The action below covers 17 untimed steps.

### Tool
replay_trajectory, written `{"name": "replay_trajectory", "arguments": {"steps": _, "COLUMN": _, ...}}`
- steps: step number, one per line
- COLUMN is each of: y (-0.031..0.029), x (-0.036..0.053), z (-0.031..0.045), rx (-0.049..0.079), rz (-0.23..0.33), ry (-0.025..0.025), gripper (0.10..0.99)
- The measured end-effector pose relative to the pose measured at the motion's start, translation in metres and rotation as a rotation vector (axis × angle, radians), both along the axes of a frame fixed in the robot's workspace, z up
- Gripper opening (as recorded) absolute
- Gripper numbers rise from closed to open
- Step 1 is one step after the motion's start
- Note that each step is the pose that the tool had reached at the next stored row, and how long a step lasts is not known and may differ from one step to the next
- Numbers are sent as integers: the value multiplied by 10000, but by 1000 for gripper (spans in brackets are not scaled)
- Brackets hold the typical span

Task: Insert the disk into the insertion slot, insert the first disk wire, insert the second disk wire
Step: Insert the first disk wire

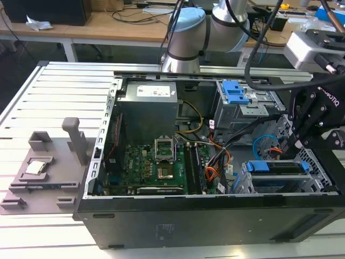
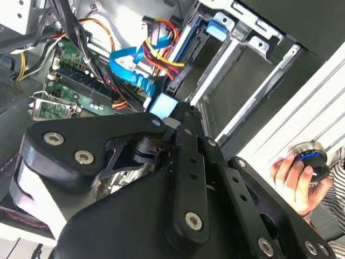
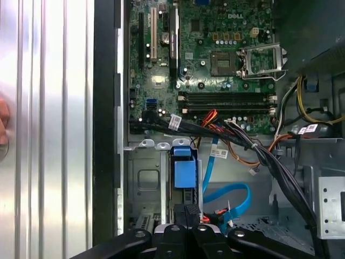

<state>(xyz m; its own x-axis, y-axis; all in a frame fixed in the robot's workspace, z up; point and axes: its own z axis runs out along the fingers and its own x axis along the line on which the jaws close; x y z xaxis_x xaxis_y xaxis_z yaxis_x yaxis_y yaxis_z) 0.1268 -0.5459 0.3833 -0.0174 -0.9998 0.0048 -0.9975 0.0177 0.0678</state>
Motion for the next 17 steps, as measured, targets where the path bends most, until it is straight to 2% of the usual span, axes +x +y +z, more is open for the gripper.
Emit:
{"name": "replay_trajectory", "arguments": {"steps": 1, "y": 3, "x": 37, "z": -32, "rx": -2, "rz": 0, "ry": 0, "gripper": 106}}
{"name": "replay_trajectory", "arguments": {"steps": 2, "y": 36, "x": 98, "z": -75, "rx": -2, "rz": 1, "ry": 0, "gripper": 106}}
{"name": "replay_trajectory", "arguments": {"steps": 3, "y": 86, "x": 120, "z": -102, "rx": -2, "rz": 0, "ry": 1, "gripper": 106}}
{"name": "replay_trajectory", "arguments": {"steps": 4, "y": 96, "x": 125, "z": -111, "rx": -2, "rz": 0, "ry": 1, "gripper": 106}}
{"name": "replay_trajectory", "arguments": {"steps": 9, "y": 101, "x": 130, "z": -124, "rx": -2, "rz": 0, "ry": 0, "gripper": 114}}
{"name": "replay_trajectory", "arguments": {"steps": 11, "y": 101, "x": 129, "z": -124, "rx": -3, "rz": 0, "ry": 1, "gripper": 235}}
{"name": "replay_trajectory", "arguments": {"steps": 13, "y": 101, "x": 130, "z": -124, "rx": -2, "rz": 0, "ry": 0, "gripper": 235}}
{"name": "replay_trajectory", "arguments": {"steps": 14, "y": 101, "x": 130, "z": -125, "rx": -2, "rz": 0, "ry": 0, "gripper": 302}}
{"name": "replay_trajectory", "arguments": {"steps": 17, "y": 101, "x": 130, "z": -174, "rx": -3, "rz": 1, "ry": 0, "gripper": 302}}
